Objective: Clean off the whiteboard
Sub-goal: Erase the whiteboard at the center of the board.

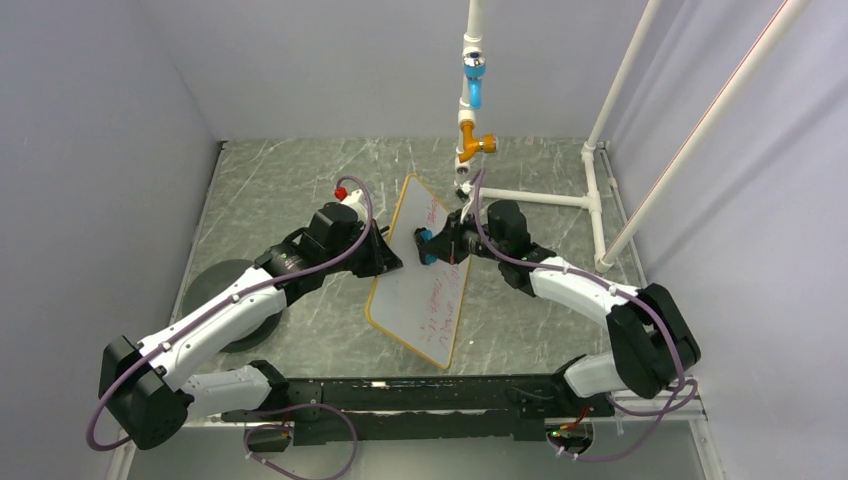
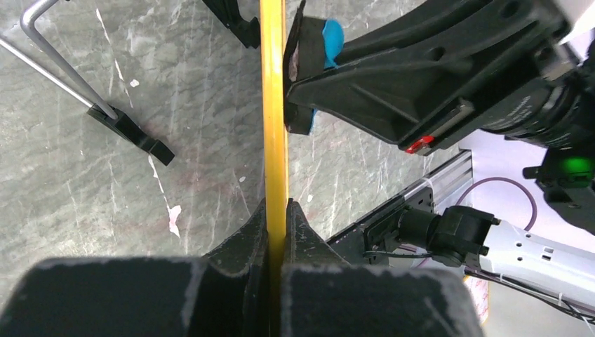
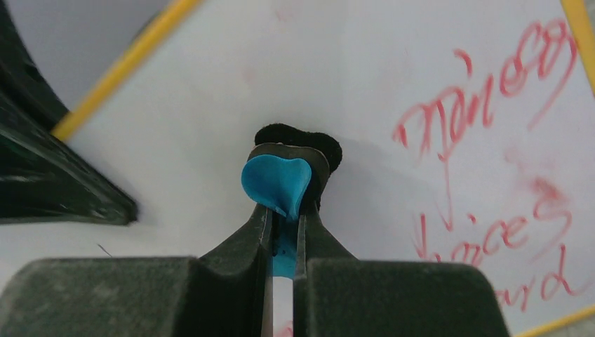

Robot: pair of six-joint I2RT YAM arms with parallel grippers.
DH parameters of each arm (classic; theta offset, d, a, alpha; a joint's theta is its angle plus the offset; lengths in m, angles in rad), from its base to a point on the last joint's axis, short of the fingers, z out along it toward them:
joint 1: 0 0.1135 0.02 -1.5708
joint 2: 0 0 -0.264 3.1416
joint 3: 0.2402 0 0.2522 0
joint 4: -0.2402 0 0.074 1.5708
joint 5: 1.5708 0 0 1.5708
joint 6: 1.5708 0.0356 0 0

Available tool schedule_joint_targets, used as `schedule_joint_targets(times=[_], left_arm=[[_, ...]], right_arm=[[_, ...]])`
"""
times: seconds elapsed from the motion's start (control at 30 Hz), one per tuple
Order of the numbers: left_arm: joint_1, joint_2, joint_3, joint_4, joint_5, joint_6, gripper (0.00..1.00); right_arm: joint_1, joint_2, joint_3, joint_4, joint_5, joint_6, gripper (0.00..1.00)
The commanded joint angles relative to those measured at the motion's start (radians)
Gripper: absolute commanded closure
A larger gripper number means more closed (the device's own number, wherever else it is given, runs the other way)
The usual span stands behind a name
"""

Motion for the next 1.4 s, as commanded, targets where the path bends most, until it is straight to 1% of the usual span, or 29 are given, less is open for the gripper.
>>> schedule_joint_targets(times=[0.0,0.07,0.2,0.3,0.4,0.53,0.6,0.7,0.8,0.9,1.0,1.1,1.17,1.27,1.37], left_arm=[[-0.020,-0.020,0.005,0.166,0.080,0.044,1.00],[-0.020,-0.025,0.005,0.156,0.080,0.050,1.00],[-0.017,-0.035,-0.001,0.152,0.080,0.059,1.00],[-0.016,-0.033,-0.003,0.159,0.085,0.065,1.00],[-0.015,-0.030,0.000,0.157,0.087,0.073,1.00],[-0.013,-0.026,0.007,0.153,0.087,0.082,1.00],[-0.013,-0.028,0.004,0.155,0.091,0.083,1.00],[-0.014,-0.026,0.003,0.152,0.096,0.087,1.00],[-0.014,-0.027,0.002,0.152,0.098,0.088,1.00],[-0.011,-0.033,0.001,0.152,0.092,0.091,1.00],[-0.011,-0.036,0.004,0.138,0.080,0.100,1.00],[-0.010,-0.036,0.002,0.142,0.080,0.104,1.00],[-0.011,-0.034,0.004,0.138,0.076,0.105,1.00],[-0.011,-0.031,0.004,0.141,0.077,0.104,1.00],[-0.010,-0.031,0.002,0.139,0.080,0.101,1.00]], right_arm=[[-0.016,0.066,0.123,0.023,-0.019,0.042,1.00],[-0.068,0.125,0.179,-0.027,-0.017,0.053,1.00],[-0.141,0.168,0.163,-0.114,0.001,-0.007,1.00],[-0.149,0.145,0.112,-0.179,-0.029,-0.063,1.00],[-0.113,0.085,0.045,-0.188,-0.096,-0.086,1.00],[0.002,-0.006,0.014,-0.120,-0.113,-0.070,1.00],[0.014,-0.007,0.055,-0.088,-0.097,-0.044,1.00],[-0.034,0.075,0.175,-0.096,-0.060,-0.014,1.00],[-0.123,0.153,0.234,-0.116,-0.063,0.019,1.00],[-0.164,0.159,0.191,-0.154,-0.047,-0.021,1.00],[-0.176,0.132,0.115,-0.177,-0.078,-0.046,1.00],[-0.142,0.078,0.032,-0.138,-0.147,-0.023,1.00],[-0.089,0.026,0.007,-0.102,-0.162,-0.002,1.00],[-0.033,-0.012,0.017,-0.023,-0.159,0.044,1.00],[-0.060,0.048,0.104,0.007,-0.126,0.079,1.00]])
